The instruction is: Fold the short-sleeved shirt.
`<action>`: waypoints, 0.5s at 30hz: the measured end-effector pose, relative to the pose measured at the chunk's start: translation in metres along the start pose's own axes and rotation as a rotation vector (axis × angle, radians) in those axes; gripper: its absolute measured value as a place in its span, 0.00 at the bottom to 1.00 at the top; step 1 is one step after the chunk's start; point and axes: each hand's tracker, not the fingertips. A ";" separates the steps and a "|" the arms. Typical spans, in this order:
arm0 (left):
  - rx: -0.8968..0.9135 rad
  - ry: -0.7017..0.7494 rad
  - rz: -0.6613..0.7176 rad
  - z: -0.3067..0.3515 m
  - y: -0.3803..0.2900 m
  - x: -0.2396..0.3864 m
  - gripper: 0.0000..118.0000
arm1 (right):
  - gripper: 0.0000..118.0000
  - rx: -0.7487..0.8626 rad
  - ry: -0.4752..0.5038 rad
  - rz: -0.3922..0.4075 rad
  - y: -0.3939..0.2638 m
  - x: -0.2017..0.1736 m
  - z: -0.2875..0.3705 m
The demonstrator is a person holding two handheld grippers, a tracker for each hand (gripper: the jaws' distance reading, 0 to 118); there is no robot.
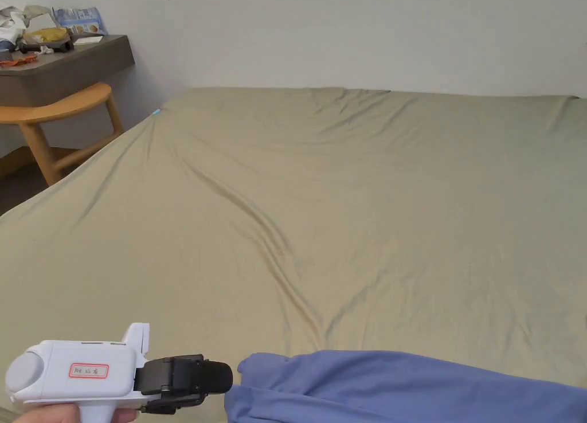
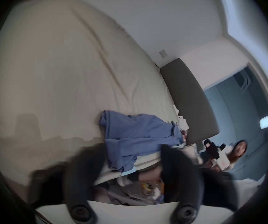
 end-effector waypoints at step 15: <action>-0.171 -0.206 0.049 -0.114 0.013 0.006 1.00 | 0.02 -0.089 0.046 -0.022 0.018 -0.009 -0.062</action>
